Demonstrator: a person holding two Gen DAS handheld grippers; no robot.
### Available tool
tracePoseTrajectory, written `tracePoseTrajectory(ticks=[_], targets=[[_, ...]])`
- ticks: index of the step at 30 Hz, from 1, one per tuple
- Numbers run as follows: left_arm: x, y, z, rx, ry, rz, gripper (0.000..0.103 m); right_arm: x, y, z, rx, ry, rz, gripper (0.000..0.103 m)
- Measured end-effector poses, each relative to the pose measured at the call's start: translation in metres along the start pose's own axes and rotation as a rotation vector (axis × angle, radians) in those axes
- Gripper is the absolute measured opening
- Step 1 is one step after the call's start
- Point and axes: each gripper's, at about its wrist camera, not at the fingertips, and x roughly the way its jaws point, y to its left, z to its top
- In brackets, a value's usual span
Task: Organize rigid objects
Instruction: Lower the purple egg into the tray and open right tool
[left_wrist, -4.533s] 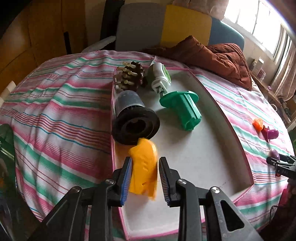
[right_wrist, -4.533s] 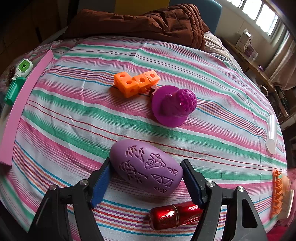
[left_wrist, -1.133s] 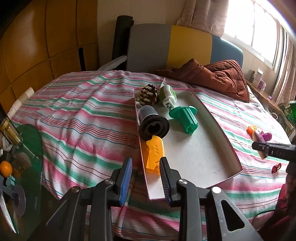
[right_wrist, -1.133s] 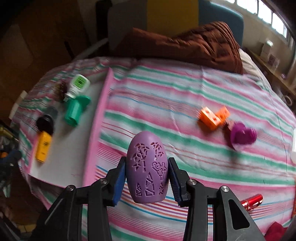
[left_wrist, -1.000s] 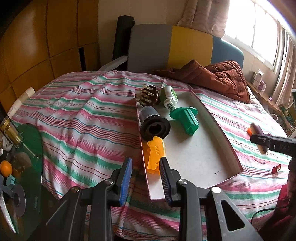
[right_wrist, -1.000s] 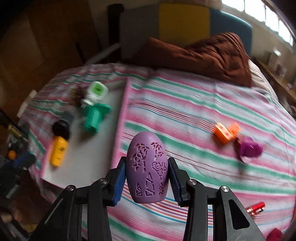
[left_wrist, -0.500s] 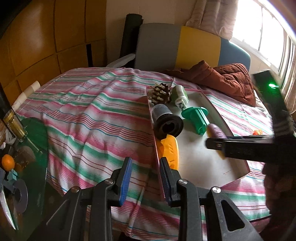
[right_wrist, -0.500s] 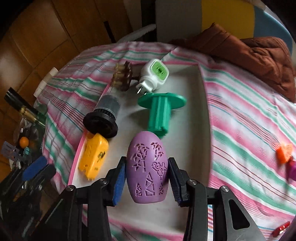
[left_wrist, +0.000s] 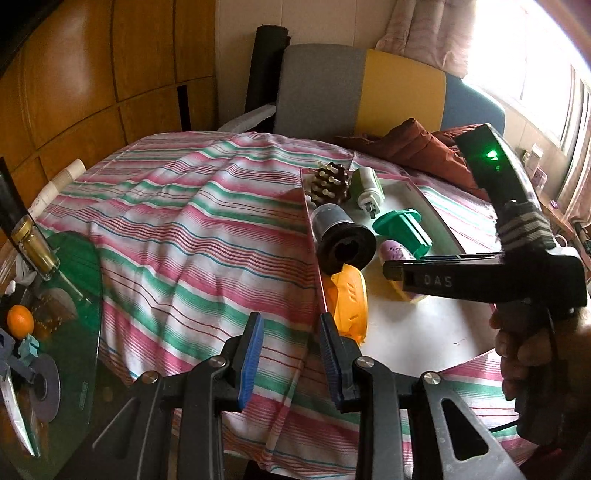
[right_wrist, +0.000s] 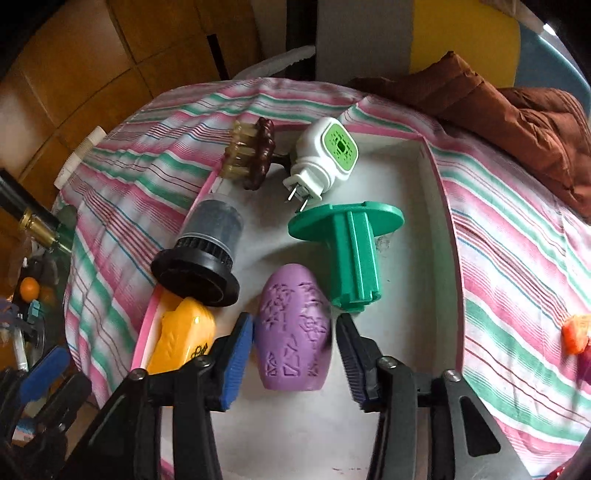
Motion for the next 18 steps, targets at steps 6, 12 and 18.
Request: tracePoseTrajectory(ticks=[6,12,18], targets=[[-0.004,-0.003,-0.001,0.011,-0.007,0.003,0.030,-0.013,-0.003,-0.007,-0.002,-0.025,-0.001,0.058],[-0.007,-0.006,-0.001,0.020,-0.014,0.006,0.030,-0.035,-0.006,-0.016,-0.018,-0.082,-0.027,0.063],[-0.010,-0.013,-0.003,0.042,-0.017,0.002,0.030,-0.061,-0.018,-0.025,0.009,-0.148,-0.030,0.066]])
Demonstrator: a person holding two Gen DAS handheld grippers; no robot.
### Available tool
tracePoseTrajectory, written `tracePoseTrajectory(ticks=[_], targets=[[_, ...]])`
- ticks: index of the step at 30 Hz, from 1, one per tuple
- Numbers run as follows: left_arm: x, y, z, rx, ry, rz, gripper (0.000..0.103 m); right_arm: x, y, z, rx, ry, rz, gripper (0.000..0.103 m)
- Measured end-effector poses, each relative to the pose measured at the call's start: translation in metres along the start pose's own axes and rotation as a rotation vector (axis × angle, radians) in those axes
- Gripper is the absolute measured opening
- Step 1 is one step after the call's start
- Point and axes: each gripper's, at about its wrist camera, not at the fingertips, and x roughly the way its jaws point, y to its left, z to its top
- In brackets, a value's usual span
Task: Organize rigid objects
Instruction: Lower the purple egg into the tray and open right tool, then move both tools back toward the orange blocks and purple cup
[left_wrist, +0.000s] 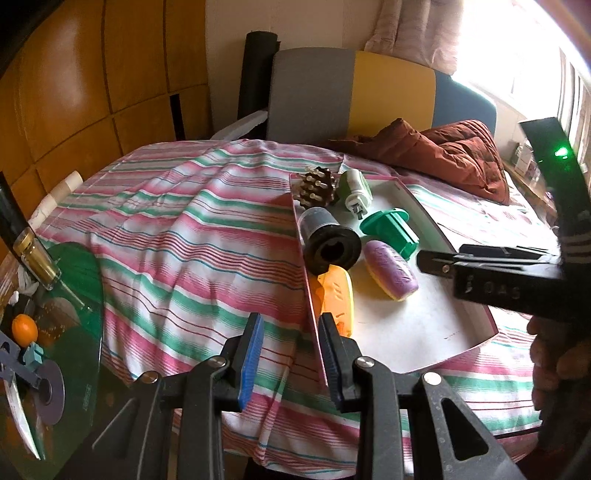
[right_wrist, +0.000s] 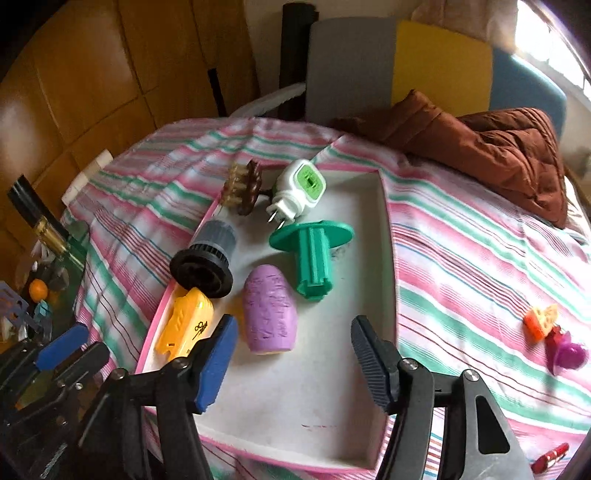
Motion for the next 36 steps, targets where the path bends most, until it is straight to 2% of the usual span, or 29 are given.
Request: tracePoseTrajectory(ticks=[7,16,23,31,34,36], targets=[[-0.003,-0.008,0.000,0.027,-0.003,-0.001,0.030,-0.021,-0.023,-0.008,0.042,-0.048,-0.036,0.066],[-0.004,-0.024,0.001,0.074,-0.003,-0.009,0.030,-0.041,-0.083,-0.021,0.122,-0.074,-0.131,0.066],[-0.007,-0.040,0.005,0.113,-0.009,-0.021,0.030,-0.065,-0.154,-0.030,0.203,-0.090,-0.257,0.067],[-0.005,-0.066,0.010,0.168,-0.004,-0.040,0.030,-0.094,-0.248,-0.049,0.346,-0.128,-0.434,0.072],[-0.004,-0.078,0.013,0.192,-0.001,-0.046,0.030,-0.099,-0.283,-0.068,0.440,-0.134,-0.495,0.072],[-0.003,-0.088,0.015,0.215,0.002,-0.053,0.030,-0.101,-0.309,-0.081,0.567,-0.105,-0.532,0.072]])
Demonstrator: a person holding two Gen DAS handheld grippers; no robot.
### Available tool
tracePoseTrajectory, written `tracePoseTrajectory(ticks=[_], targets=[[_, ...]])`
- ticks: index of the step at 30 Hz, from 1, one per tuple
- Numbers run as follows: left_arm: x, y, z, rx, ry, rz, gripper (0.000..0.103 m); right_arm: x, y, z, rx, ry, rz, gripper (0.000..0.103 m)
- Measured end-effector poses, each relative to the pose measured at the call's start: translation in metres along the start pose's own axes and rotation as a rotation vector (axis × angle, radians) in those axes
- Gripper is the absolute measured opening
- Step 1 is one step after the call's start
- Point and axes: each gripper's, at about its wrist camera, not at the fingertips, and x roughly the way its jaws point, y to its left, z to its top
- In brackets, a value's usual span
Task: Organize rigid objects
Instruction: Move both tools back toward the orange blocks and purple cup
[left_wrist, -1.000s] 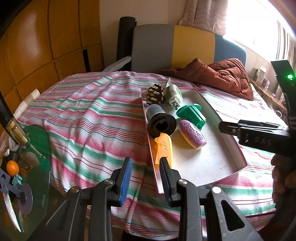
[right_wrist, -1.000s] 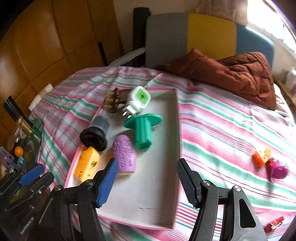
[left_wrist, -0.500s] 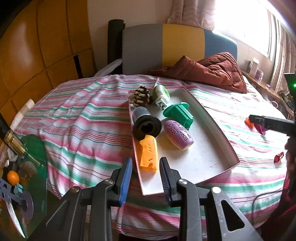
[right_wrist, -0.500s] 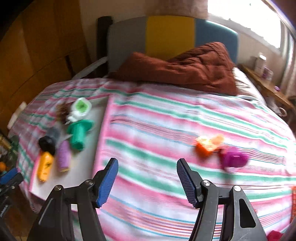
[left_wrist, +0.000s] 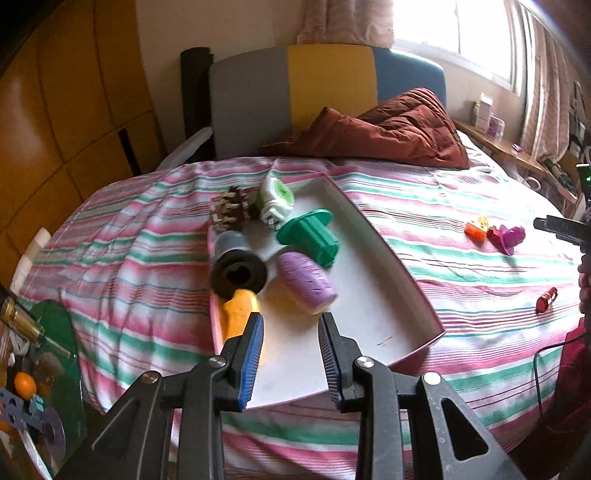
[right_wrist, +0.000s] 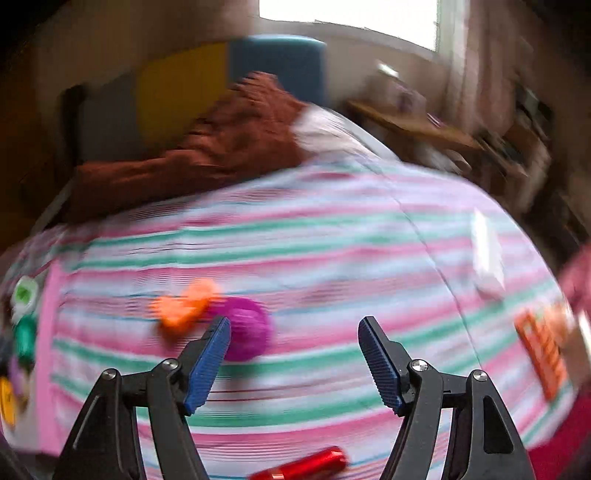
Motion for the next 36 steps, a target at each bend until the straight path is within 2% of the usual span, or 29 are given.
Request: tracePoseTrajectory(ticks=[2,9,17,28,36], targets=[[0.002,-0.009,0.004,0.015,0.001,-0.012,0.030,0.000,-0.021,0.004,0.116,0.004,0.033,0.073],[0.009,-0.053,0.022,0.091,0.000,-0.090,0.030,0.002,-0.048,0.005,0.283,0.033,0.073,0.076],[0.019,-0.103,0.033,0.170,0.016,-0.171,0.030,0.007,-0.055,0.001,0.346,0.069,0.098,0.076],[0.059,-0.166,0.065,0.298,0.048,-0.248,0.030,0.010,-0.057,0.000,0.377,0.091,0.130,0.077],[0.097,-0.215,0.095,0.390,0.076,-0.344,0.038,0.009,-0.064,0.001,0.425,0.083,0.148,0.078]])
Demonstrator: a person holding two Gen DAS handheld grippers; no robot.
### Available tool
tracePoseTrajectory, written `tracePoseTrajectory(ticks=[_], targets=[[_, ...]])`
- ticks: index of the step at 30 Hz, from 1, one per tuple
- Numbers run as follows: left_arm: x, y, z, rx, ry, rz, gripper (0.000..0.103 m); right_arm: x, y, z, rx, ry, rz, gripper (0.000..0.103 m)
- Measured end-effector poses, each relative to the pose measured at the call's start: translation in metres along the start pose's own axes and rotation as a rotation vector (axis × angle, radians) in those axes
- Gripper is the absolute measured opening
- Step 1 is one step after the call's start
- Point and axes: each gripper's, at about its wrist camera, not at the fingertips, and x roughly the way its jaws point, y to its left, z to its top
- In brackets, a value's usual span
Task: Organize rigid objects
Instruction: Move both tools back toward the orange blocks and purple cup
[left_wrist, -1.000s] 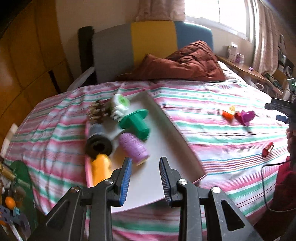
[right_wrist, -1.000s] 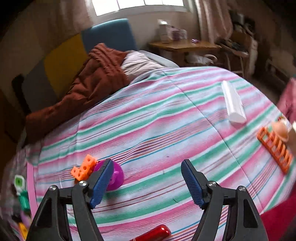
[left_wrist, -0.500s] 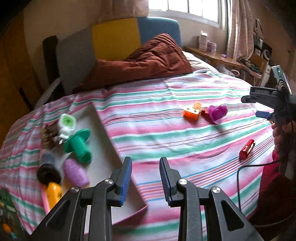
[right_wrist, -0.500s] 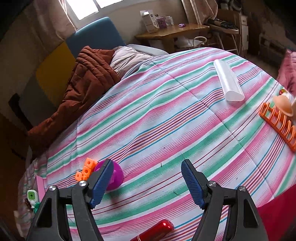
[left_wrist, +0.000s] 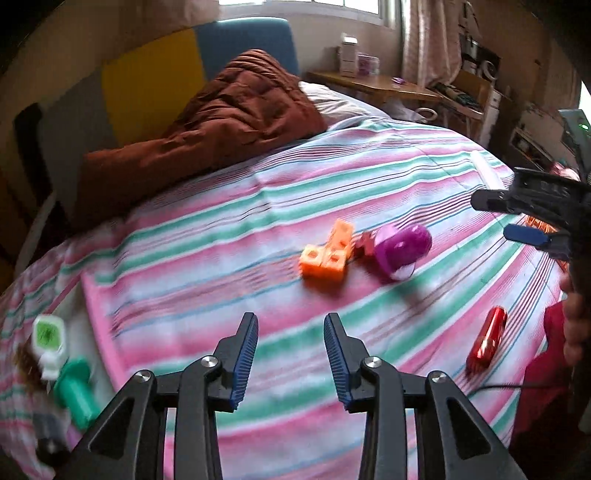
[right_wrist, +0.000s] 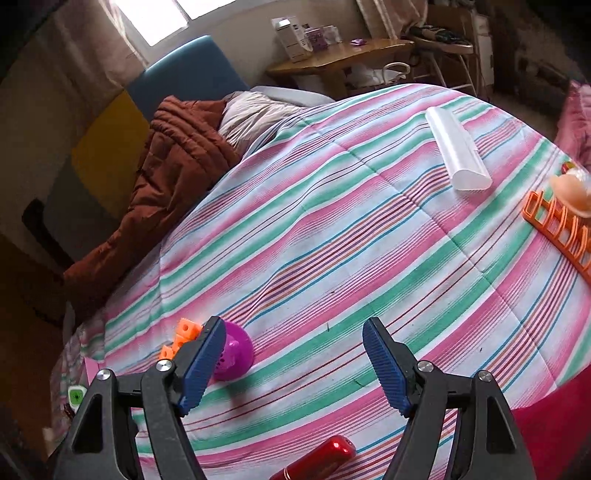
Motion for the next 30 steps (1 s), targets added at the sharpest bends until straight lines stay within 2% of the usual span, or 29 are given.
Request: tracePoseTrajectory(ticks=[8,17,18,19,20,26,30], targets=[[0.047,-0.027,0.033,0.140,0.025,-0.057,0.040,0.003,-0.005,0.002,0.037,0.028,0.025,0.078],[0.085,-0.038,0.052,0.222,0.034,-0.044,0.040,0.009,-0.002,0.000,0.026,0.052,0.031,0.078],[0.089,-0.036,0.052,0.214,0.050,-0.058,0.040,0.010,-0.001,0.000,0.027,0.053,0.031,0.078],[0.092,-0.034,0.051,0.201,0.064,-0.072,0.031,0.010,-0.001,0.000,0.025,0.054,0.031,0.078],[0.092,-0.032,0.049,0.189,0.073,-0.084,0.029,0.011,-0.001,0.000,0.021,0.054,0.029,0.078],[0.067,-0.021,0.017,0.087,0.067,-0.124,0.029,0.011,0.003,-0.001,-0.015,0.049,0.028,0.078],[0.039,-0.026,-0.019,0.033,0.050,-0.125,0.029,0.012,0.002,-0.001,-0.015,0.046,0.029,0.077]])
